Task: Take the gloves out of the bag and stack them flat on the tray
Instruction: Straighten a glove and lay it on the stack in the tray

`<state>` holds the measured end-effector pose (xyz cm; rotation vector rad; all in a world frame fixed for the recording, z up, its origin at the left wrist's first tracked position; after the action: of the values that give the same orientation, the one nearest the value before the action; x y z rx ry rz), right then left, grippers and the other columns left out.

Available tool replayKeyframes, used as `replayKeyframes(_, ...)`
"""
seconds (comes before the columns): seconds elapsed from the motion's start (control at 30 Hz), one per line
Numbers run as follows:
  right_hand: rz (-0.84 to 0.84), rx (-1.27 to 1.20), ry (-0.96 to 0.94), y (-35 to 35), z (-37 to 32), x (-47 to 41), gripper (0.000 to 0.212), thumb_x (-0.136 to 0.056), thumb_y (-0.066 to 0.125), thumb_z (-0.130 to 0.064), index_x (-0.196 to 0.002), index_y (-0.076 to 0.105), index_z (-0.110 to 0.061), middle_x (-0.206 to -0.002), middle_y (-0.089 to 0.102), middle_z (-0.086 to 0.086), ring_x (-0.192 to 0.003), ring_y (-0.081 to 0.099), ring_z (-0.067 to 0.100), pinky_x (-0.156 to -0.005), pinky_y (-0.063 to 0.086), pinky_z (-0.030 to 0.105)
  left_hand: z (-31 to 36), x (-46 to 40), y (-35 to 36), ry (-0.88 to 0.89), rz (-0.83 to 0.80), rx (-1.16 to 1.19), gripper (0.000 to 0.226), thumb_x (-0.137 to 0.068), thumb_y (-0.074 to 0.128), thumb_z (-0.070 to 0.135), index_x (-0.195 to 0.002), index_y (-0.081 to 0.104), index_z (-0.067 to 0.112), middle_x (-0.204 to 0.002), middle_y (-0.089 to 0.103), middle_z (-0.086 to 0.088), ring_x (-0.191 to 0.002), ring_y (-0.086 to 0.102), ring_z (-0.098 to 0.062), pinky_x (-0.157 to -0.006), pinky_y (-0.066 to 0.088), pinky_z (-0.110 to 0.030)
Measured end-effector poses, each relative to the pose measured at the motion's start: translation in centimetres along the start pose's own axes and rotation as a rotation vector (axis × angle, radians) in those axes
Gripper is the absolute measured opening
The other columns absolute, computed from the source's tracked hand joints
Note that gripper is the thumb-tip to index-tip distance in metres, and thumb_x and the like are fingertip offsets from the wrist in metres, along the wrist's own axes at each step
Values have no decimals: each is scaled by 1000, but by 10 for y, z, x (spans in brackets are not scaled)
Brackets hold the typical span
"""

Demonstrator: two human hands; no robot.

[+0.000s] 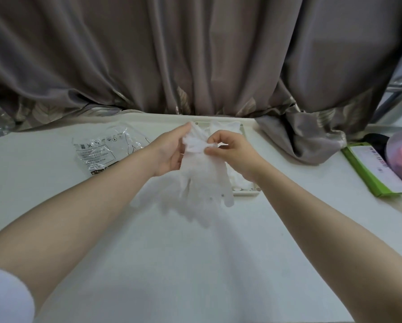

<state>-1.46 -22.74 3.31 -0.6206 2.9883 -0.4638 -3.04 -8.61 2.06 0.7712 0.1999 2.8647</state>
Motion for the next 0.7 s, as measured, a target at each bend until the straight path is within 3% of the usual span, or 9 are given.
replayKeyframes(0.1,49,-94,42,-13,4,2,24,-89,64,-14,-70,51,-17,-68,55,-5,-59,51,8,-55,40,17,-7,0,16,12,-174,-105,60,-88,33,65,-108,64,17,-93,69,0,-86,66,-16,-78,50,-30)
replayKeyframes(0.17,65,-146,74,-22,10,4,28,-91,63,-17,-67,47,-17,-65,51,-3,-59,48,11,-55,37,19,-11,0,24,55,-160,-215,41,-93,45,47,-103,65,13,-86,71,1,-81,67,-15,-73,52,-26)
replayKeyframes(0.27,91,-209,97,-38,21,5,35,-94,57,-23,-66,44,-6,-71,44,9,-71,42,23,-66,38,33,-16,-8,28,138,-89,-301,9,-91,59,15,-96,64,9,-85,69,-3,-73,67,-12,-63,52,-19)
replayKeyframes(0.37,196,-186,113,-56,29,4,42,-97,52,-25,-80,55,14,-77,53,13,-74,52,24,-69,50,34,-21,-16,24,159,-4,-317,8,-91,59,11,-84,64,10,-76,66,-2,-58,61,-6,-52,47,-13)
replayKeyframes(0.5,327,-160,180,-82,44,1,34,-100,46,-26,-78,64,-7,-76,65,4,-73,62,16,-77,54,33,-33,-26,27,72,-94,-351,20,-96,51,15,-83,66,11,-71,68,1,-61,61,-9,-62,52,-17)
replayKeyframes(0.63,108,-564,357,-71,67,-4,41,-97,42,-48,-95,65,-14,-82,69,1,-74,66,17,-76,54,33,-37,-42,32,42,-131,-261,22,-99,43,16,-91,62,10,-84,66,-3,-76,62,-14,-77,51,-25)
replayKeyframes(0.7,-27,-743,453,-64,77,-5,51,-91,41,-58,-101,63,-14,-84,69,4,-74,65,19,-72,55,32,-36,-53,36,51,-133,-170,20,-100,41,16,-95,59,10,-86,65,-3,-78,61,-15,-76,49,-26)
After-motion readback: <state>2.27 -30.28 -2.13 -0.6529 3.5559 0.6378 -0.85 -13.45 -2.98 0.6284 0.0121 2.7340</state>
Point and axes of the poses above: each hand's wrist, its own x-axis away from the middle knuckle, its own y-axis out of the palm, z = x × y, the point moved 5 cm from there along -x, towards the middle knuckle
